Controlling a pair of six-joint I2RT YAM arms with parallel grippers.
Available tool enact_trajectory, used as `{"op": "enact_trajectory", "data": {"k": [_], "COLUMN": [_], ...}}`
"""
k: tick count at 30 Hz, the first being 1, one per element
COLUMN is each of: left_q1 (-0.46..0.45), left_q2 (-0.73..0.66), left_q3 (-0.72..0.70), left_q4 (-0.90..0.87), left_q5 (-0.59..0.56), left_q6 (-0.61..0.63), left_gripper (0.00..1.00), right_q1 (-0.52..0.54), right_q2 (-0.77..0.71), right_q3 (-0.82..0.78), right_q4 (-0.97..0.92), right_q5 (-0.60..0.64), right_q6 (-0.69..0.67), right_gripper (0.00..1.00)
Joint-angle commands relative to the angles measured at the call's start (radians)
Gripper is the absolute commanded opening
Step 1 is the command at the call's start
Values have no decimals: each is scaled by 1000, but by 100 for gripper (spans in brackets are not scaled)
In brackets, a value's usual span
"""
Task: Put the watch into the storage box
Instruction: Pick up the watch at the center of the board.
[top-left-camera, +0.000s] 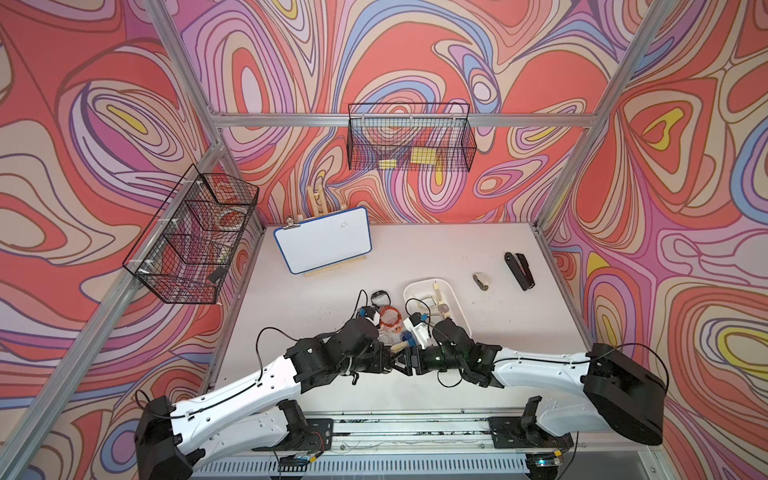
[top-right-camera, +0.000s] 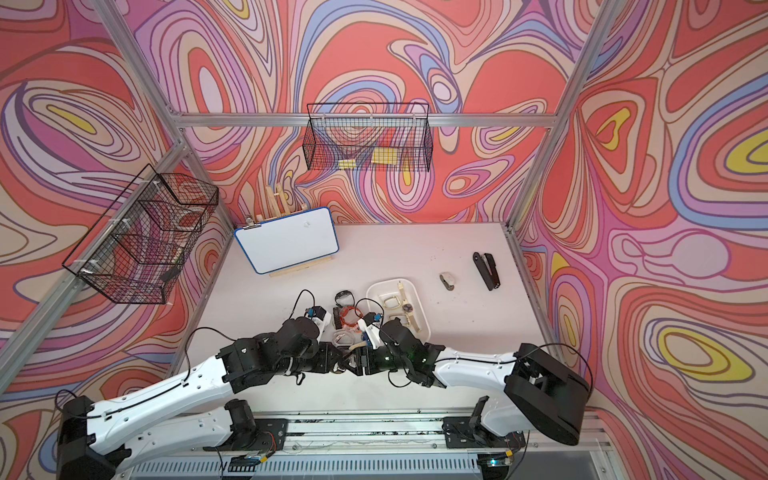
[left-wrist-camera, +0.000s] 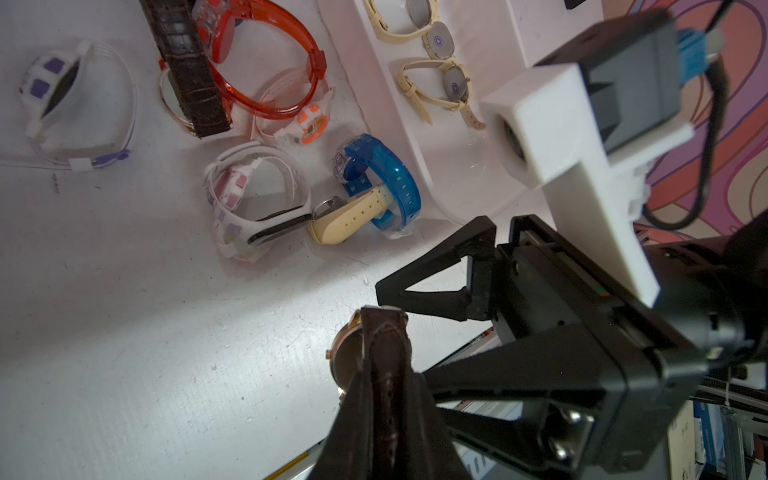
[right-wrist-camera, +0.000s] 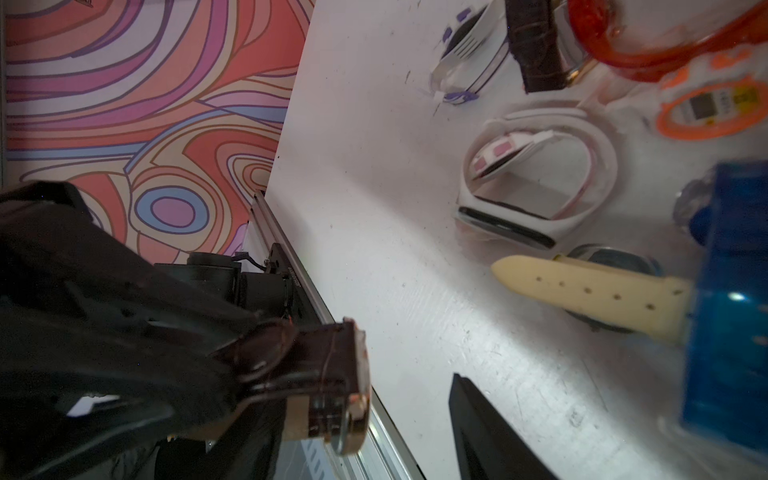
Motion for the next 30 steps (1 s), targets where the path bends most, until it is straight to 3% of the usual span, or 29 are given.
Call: {"op": "enact_trajectory", "data": {"k": [1,11,17,25,26,30], "left_q1": [5,7,6,6,6,6], "left_q2": [-13,-21,-25,-58,-68,-104], "left_q3": [20,16,11,-9,-15,-20], "left_q4": [11,16,15,13,13,6], "left_q5": [-6,-6,-6,-24,-30,-58], "left_q6": [-8,-11,-14,-25,-30,-41], "left_gripper": [14,14,14,17,24,67], "right_q1": [5,5,5,5,5,5], "right_q2": [16,82,112,97,92,61], "right_q3": [25,49,72,77,80,121], "right_q4": [56,116,130,113,105,-39], "right_q5": [-12,-36,-43,-39,-36,0], "right_q6": [13,28,31,31,31,4], "right_gripper": [64,50,28,11,10,7]}}
